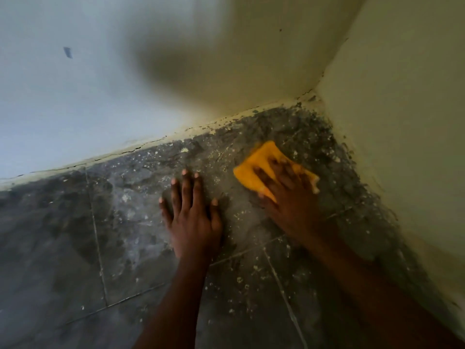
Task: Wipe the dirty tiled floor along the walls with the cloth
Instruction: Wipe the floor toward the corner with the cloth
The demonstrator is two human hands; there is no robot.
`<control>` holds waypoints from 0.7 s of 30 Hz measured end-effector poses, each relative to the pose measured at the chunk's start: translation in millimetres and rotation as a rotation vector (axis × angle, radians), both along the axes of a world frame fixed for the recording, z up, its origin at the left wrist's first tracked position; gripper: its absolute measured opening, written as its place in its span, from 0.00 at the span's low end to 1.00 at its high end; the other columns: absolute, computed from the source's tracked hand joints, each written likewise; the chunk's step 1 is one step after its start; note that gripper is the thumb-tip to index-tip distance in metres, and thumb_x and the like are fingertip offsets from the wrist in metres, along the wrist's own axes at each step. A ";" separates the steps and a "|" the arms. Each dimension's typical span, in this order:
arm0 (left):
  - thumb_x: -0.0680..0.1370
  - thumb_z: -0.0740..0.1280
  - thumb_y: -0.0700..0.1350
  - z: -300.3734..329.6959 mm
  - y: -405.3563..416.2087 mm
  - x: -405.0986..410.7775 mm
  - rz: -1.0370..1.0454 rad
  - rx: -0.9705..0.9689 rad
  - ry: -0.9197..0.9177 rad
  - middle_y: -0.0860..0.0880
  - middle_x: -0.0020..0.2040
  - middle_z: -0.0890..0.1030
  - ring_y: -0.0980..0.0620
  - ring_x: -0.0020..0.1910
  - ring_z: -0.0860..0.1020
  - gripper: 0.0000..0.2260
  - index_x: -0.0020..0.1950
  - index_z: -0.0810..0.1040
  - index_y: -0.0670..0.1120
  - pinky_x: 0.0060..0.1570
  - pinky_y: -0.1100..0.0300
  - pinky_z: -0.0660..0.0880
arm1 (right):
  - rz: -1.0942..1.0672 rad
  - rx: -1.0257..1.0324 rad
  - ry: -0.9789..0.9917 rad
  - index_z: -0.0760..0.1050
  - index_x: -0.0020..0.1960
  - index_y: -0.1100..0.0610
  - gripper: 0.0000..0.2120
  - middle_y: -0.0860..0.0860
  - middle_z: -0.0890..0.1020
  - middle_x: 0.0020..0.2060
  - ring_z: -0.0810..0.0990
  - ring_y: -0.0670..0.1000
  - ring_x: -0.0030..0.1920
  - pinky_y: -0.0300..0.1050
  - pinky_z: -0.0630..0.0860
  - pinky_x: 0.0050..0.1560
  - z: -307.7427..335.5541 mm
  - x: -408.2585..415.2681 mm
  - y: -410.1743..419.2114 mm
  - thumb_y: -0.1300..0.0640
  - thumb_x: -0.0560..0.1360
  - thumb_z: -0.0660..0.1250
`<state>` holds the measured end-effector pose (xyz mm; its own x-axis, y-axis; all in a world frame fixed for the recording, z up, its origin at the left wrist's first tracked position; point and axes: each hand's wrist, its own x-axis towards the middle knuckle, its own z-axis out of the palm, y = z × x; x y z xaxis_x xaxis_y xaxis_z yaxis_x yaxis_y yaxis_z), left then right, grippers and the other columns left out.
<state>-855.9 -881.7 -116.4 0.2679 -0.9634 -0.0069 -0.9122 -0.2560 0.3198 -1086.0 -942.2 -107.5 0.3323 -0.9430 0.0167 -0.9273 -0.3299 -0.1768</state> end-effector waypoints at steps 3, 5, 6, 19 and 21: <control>0.85 0.49 0.61 0.0 -1.8 0.3 -0.003 -0.005 0.003 0.50 0.87 0.43 0.46 0.86 0.42 0.32 0.87 0.50 0.51 0.83 0.37 0.42 | -0.273 0.004 0.040 0.57 0.82 0.44 0.32 0.59 0.59 0.82 0.61 0.67 0.79 0.69 0.62 0.75 4.9 -68.9 1.3 0.34 0.82 0.46; 0.84 0.50 0.61 -2.6 -1.3 1.3 0.003 -0.004 -0.001 0.50 0.87 0.43 0.47 0.86 0.41 0.32 0.87 0.49 0.52 0.83 0.38 0.41 | -0.513 0.004 0.054 0.59 0.83 0.45 0.32 0.60 0.58 0.82 0.58 0.69 0.80 0.72 0.59 0.76 2.2 -68.2 -38.7 0.35 0.81 0.48; 0.84 0.50 0.61 -3.5 -0.9 1.5 0.004 -0.002 -0.003 0.51 0.87 0.43 0.47 0.86 0.41 0.32 0.87 0.50 0.52 0.83 0.39 0.40 | -0.569 0.006 0.042 0.58 0.83 0.45 0.32 0.60 0.57 0.83 0.56 0.69 0.80 0.72 0.56 0.77 -0.5 -52.4 -56.8 0.36 0.81 0.50; 0.83 0.49 0.62 -1.6 5.4 4.5 -0.055 -0.039 0.019 0.49 0.87 0.46 0.46 0.86 0.42 0.33 0.86 0.51 0.51 0.83 0.39 0.40 | -0.478 0.008 0.053 0.56 0.82 0.40 0.31 0.57 0.58 0.83 0.57 0.67 0.80 0.72 0.56 0.77 -5.1 -100.1 47.9 0.36 0.80 0.49; 0.83 0.49 0.62 -4.3 8.9 5.4 -0.070 -0.033 0.023 0.48 0.87 0.47 0.46 0.86 0.42 0.33 0.86 0.51 0.51 0.83 0.39 0.40 | -0.637 0.049 -0.035 0.56 0.82 0.40 0.30 0.56 0.56 0.84 0.53 0.67 0.82 0.71 0.50 0.78 -4.1 -75.3 23.5 0.37 0.81 0.51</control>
